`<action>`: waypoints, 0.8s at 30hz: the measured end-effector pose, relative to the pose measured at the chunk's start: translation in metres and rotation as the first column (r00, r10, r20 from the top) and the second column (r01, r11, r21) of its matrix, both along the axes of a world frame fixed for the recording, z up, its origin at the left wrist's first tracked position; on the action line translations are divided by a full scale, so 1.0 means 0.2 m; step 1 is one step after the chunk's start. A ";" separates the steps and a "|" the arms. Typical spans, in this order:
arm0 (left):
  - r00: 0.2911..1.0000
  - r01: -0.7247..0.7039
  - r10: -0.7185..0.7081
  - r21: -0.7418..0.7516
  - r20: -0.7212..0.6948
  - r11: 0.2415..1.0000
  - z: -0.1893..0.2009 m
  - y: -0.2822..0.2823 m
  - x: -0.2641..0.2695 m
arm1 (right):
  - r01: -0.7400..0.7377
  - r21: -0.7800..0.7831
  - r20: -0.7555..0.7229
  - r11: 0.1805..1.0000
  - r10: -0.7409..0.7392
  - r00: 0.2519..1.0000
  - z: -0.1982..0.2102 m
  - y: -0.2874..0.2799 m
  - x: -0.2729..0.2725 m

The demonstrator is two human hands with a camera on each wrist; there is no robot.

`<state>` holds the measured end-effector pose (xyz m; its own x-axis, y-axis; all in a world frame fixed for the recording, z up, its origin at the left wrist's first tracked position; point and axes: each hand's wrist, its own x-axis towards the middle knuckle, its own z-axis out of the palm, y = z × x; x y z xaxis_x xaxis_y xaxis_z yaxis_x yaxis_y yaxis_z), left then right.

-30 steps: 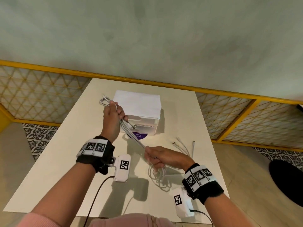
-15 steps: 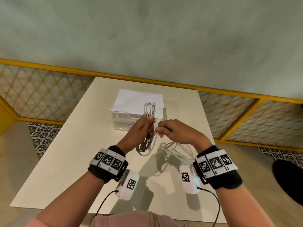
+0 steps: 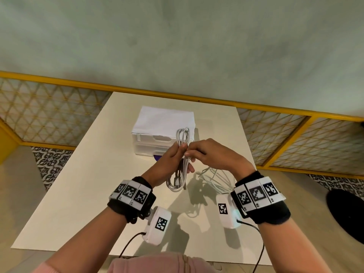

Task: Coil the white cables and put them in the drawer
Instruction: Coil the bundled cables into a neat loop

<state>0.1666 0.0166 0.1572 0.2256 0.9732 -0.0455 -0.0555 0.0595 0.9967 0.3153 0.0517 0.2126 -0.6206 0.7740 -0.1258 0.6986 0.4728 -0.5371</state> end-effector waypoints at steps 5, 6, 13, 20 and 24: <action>0.990 0.089 -0.073 -0.137 0.123 0.987 -0.01 -0.02 0.00 | 0.047 0.007 -0.123 0.999 -0.045 0.991 -0.03 0.00 0.02; 0.987 0.115 -0.095 -0.150 0.133 0.982 -0.01 -0.02 0.00 | 0.110 0.003 -0.185 0.994 -0.108 0.977 -0.03 0.00 0.03; 0.939 0.293 -0.245 -0.187 0.242 0.938 0.02 -0.03 0.00 | 0.185 -0.087 -0.316 0.979 -0.203 0.927 -0.03 0.03 0.07; 0.937 0.346 -0.348 -0.138 0.011 0.928 0.04 -0.06 0.02 | 0.207 -0.119 -0.192 0.971 -0.227 0.955 -0.05 0.07 0.07; 0.938 0.317 -0.326 -0.090 -0.114 0.944 0.02 -0.05 0.01 | 0.268 -0.068 -0.146 0.961 -0.276 0.950 -0.04 0.08 0.07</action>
<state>0.1689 0.0059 0.1606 0.5144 0.8429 -0.1581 0.1034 0.1220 0.9871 0.3293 0.0676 0.2038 -0.4019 0.9116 -0.0860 0.7049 0.2481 -0.6645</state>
